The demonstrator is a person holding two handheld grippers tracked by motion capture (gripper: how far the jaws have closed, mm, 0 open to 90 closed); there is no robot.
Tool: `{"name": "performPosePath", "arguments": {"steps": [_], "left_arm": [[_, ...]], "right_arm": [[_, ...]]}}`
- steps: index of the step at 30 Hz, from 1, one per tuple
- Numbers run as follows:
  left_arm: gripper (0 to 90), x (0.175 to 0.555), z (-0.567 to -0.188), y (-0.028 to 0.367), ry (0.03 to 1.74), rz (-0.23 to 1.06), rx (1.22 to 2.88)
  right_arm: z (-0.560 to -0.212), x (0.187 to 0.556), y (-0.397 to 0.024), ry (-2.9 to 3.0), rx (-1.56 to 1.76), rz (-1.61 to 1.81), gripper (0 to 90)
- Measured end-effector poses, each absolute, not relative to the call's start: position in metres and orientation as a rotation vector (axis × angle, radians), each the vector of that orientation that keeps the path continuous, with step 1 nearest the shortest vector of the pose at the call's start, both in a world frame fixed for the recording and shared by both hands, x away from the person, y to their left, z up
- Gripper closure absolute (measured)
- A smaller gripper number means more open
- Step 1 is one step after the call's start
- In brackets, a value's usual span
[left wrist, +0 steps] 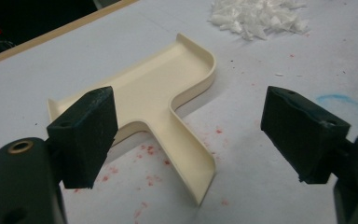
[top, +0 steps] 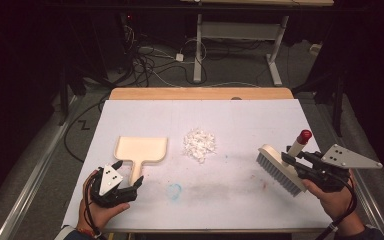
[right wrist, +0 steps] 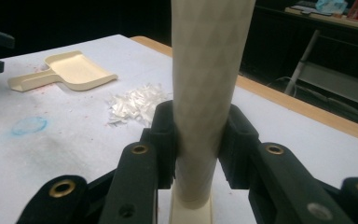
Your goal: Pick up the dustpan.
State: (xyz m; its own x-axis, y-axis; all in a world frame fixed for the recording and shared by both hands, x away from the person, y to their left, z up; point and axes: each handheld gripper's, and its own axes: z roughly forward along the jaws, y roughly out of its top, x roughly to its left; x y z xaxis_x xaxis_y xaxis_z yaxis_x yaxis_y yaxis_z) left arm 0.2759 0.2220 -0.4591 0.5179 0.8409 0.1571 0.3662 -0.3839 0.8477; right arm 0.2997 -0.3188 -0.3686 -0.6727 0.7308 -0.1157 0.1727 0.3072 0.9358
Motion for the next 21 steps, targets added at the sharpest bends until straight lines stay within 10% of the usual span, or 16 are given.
{"name": "performPosePath", "arguments": {"steps": [21], "left_arm": [[17.8,0.255,-0.460,0.214,1.032,0.746,2.042]], "right_arm": [[-0.365,0.314,-0.310,2.056,0.767,1.381,71.2]]}}
